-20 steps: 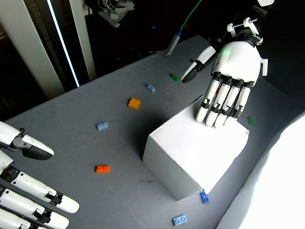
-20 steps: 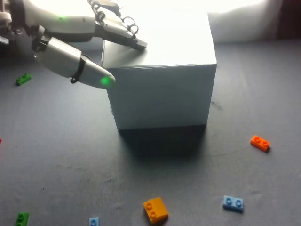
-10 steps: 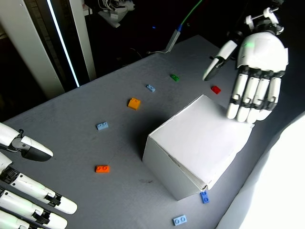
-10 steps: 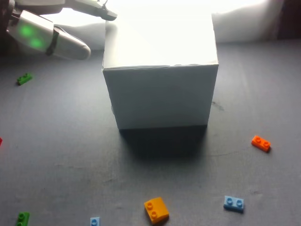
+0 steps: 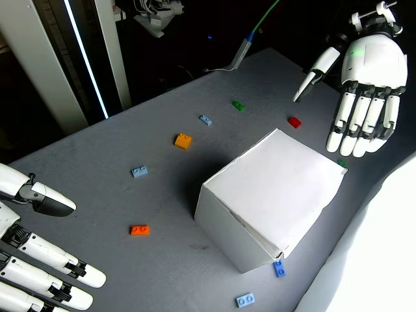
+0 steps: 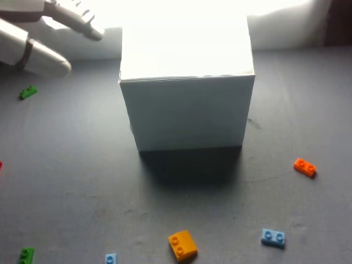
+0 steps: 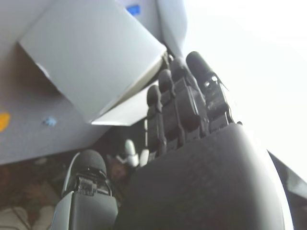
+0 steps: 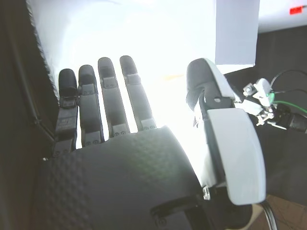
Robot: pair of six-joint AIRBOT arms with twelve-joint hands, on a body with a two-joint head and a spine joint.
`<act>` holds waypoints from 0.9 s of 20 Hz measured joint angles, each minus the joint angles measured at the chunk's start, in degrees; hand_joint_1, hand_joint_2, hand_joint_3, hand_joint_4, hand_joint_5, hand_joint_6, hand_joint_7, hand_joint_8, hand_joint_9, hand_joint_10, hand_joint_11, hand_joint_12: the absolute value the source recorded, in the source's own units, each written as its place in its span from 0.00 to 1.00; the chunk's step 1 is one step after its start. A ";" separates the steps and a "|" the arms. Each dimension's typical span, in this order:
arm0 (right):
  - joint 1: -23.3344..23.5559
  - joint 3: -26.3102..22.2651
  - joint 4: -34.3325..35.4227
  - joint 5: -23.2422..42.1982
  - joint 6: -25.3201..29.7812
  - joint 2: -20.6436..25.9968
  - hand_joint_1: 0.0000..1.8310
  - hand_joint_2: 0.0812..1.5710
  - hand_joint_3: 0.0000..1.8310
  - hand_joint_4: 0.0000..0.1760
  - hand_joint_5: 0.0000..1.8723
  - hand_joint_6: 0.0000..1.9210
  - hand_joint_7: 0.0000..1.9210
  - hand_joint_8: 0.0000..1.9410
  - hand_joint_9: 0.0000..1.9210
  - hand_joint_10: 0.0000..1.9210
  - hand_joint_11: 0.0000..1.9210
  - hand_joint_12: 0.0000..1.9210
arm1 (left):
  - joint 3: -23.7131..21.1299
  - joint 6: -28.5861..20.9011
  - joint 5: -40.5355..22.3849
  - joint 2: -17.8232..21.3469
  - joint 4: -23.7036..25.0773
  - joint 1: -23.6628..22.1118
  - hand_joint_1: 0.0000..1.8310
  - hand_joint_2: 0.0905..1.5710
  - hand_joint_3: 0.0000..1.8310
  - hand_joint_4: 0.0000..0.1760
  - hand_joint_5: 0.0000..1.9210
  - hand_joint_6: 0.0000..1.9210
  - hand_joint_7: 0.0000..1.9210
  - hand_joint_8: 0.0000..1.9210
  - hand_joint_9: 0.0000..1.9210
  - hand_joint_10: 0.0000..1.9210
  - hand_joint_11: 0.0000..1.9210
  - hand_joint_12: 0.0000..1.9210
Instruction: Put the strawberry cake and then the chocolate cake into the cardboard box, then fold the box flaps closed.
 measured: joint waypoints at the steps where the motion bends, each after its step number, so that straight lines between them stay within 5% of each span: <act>1: -0.20 -0.07 -0.52 0.74 -0.02 -0.02 0.02 0.82 0.00 0.00 0.39 0.07 0.41 0.05 0.33 0.10 0.00 0.72 | 0.00 0.00 -0.72 0.35 0.70 0.00 0.00 0.75 0.00 0.00 0.35 0.01 0.44 0.02 0.42 0.04 0.13 0.63; 2: -0.20 -0.04 -1.40 1.07 -0.02 -0.13 0.00 0.83 0.00 0.00 0.45 0.12 0.47 0.06 0.36 0.22 0.05 0.79 | 0.00 0.00 -1.27 0.57 1.05 0.00 0.03 0.76 0.00 0.00 0.43 0.01 0.52 0.03 0.47 0.14 0.17 0.71; 3: -0.20 -0.04 -3.26 1.55 -0.04 -0.26 0.00 0.83 0.00 0.00 0.48 0.22 0.54 0.11 0.38 0.42 0.14 0.87 | -0.07 0.00 -2.27 0.87 1.79 0.11 0.03 0.76 0.00 0.00 0.51 0.04 0.56 0.14 0.45 0.40 0.23 0.79; 4: -0.20 -0.04 -3.45 1.55 -0.04 -0.37 0.00 0.83 0.00 0.00 0.47 0.28 0.54 0.14 0.36 0.52 0.16 0.89 | -0.17 0.00 -2.60 0.94 2.03 0.33 0.03 0.77 0.00 0.00 0.52 0.04 0.53 0.25 0.41 0.53 0.24 0.82; 5: -0.20 -0.07 -3.48 1.55 -0.02 -0.37 0.01 0.84 0.00 0.00 0.51 0.33 0.57 0.21 0.38 0.61 0.20 0.96 | -0.20 0.00 -3.34 1.05 2.03 0.70 0.01 0.79 0.00 0.00 0.51 0.23 0.50 0.49 0.42 0.71 0.26 0.91; 6: -0.17 -0.04 -3.48 1.57 -0.04 -0.37 0.00 0.85 0.00 0.00 0.53 0.55 0.58 0.44 0.44 0.72 0.28 0.99 | -0.96 0.00 -4.00 1.51 1.92 1.44 0.00 0.81 0.00 0.00 0.49 0.55 0.52 0.71 0.48 0.88 0.34 0.98; 7: -0.02 -0.04 -3.43 1.66 -0.04 -0.44 0.00 0.85 0.00 0.00 0.59 0.71 0.64 0.67 0.56 0.90 0.44 1.00 | -1.40 0.02 -4.94 1.77 1.92 2.03 0.00 0.83 0.01 0.00 0.49 0.79 0.58 0.81 0.55 0.96 0.46 1.00; 8: 0.00 -0.04 -3.48 1.92 -0.04 -0.66 0.00 0.84 0.00 0.00 0.64 0.81 0.69 0.79 0.65 0.98 0.57 1.00 | -2.97 0.26 -5.51 2.58 1.88 2.91 0.00 0.87 0.01 0.00 0.50 0.89 0.62 0.84 0.59 0.97 0.53 1.00; 9: 0.39 -0.04 -3.72 1.81 -0.02 -0.90 0.00 0.84 0.00 0.15 0.65 0.85 0.69 0.84 0.67 1.00 0.64 1.00 | -4.39 0.42 -5.86 3.21 0.85 3.91 0.00 0.89 0.01 0.00 0.50 0.93 0.62 0.87 0.60 0.99 0.57 1.00; 10: 0.39 -0.11 -3.89 1.90 -0.02 -0.98 0.00 0.86 0.00 0.83 0.67 0.89 0.71 0.88 0.70 1.00 0.70 1.00 | -5.92 0.61 -6.60 4.00 0.81 4.70 0.00 0.91 0.01 0.00 0.50 0.96 0.62 0.90 0.61 0.99 0.59 1.00; 11: 0.39 -0.11 -3.91 2.10 -0.02 -1.03 0.00 0.87 0.00 0.97 0.68 0.89 0.72 0.89 0.71 1.00 0.73 1.00 | -8.37 0.98 -7.04 5.07 0.68 5.66 0.00 0.92 0.01 0.00 0.50 0.98 0.62 0.92 0.62 1.00 0.61 1.00; 18: 0.39 -0.31 -3.93 2.01 -0.02 -1.01 0.08 0.96 0.01 1.00 0.66 0.97 0.70 0.99 0.73 1.00 0.75 1.00 | -15.54 1.99 -7.93 7.91 -0.59 8.39 0.13 0.95 0.00 0.00 0.52 1.00 0.61 0.97 0.63 1.00 0.62 1.00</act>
